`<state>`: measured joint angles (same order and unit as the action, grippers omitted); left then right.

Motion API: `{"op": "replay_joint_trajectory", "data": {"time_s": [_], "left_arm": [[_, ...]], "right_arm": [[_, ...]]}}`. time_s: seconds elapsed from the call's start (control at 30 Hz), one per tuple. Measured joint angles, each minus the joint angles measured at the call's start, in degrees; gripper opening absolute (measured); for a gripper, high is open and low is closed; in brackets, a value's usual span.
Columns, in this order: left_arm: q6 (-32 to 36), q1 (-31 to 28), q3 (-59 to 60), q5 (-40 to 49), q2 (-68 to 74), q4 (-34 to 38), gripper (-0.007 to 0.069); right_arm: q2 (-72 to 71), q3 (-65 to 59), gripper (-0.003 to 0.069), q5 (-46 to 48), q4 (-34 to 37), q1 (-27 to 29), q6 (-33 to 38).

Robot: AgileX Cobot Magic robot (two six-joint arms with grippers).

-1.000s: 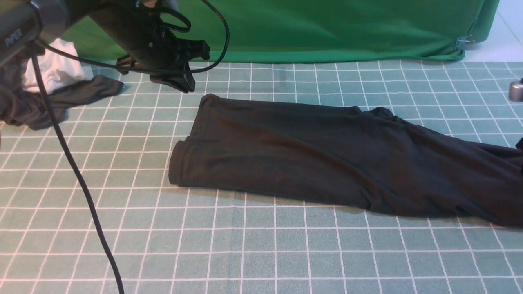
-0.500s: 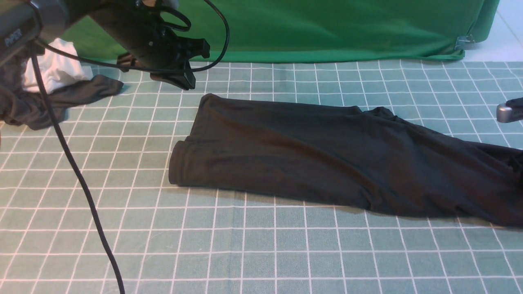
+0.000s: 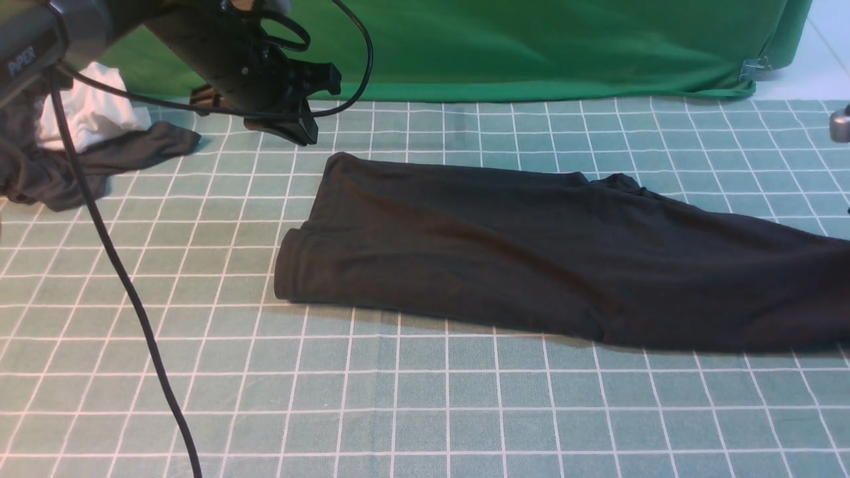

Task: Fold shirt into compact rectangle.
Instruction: 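Pull the folded dark garment lengthwise by its ends to straighten it flat on the table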

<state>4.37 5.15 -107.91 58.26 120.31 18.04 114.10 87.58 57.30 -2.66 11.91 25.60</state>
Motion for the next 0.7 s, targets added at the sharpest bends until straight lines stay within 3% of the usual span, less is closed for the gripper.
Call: {"op": "replay_joint_trajectory", "data": {"time_s": [0.2, 0.37, 0.43, 0.47, 0.57, 0.7], "left_arm": [[0.3, 0.0, 0.0, 0.0, 0.0, 0.0, 0.0012], [0.4, 0.0, 0.0, -0.1, 0.0, 0.0, 0.0012], [0.4, 0.0, 0.0, -0.1, 0.0, 0.0, 0.0012], [0.4, 0.0, 0.0, -0.1, 0.0, 0.0, 0.0012], [0.4, 0.0, 0.0, 1.1, 0.0, -0.1, 0.0012], [0.4, 0.0, 0.0, 4.1, 0.0, -1.4, 0.0012]], "right_arm": [[1.6, 0.0, 0.0045, -7.1, -0.2, 0.0, -1.4], [2.4, 0.9, 0.0160, -3.4, -0.3, 0.0, -6.0], [2.4, 2.8, 0.0258, 6.4, -0.6, 0.4, -10.6], [2.4, 2.8, 0.0267, 7.0, -0.6, 0.4, -11.0], [0.5, 1.8, 0.0407, 11.2, 0.0, 2.7, -17.2], [-2.8, -2.9, 0.0468, 12.0, 1.0, 6.7, -20.9]]}}
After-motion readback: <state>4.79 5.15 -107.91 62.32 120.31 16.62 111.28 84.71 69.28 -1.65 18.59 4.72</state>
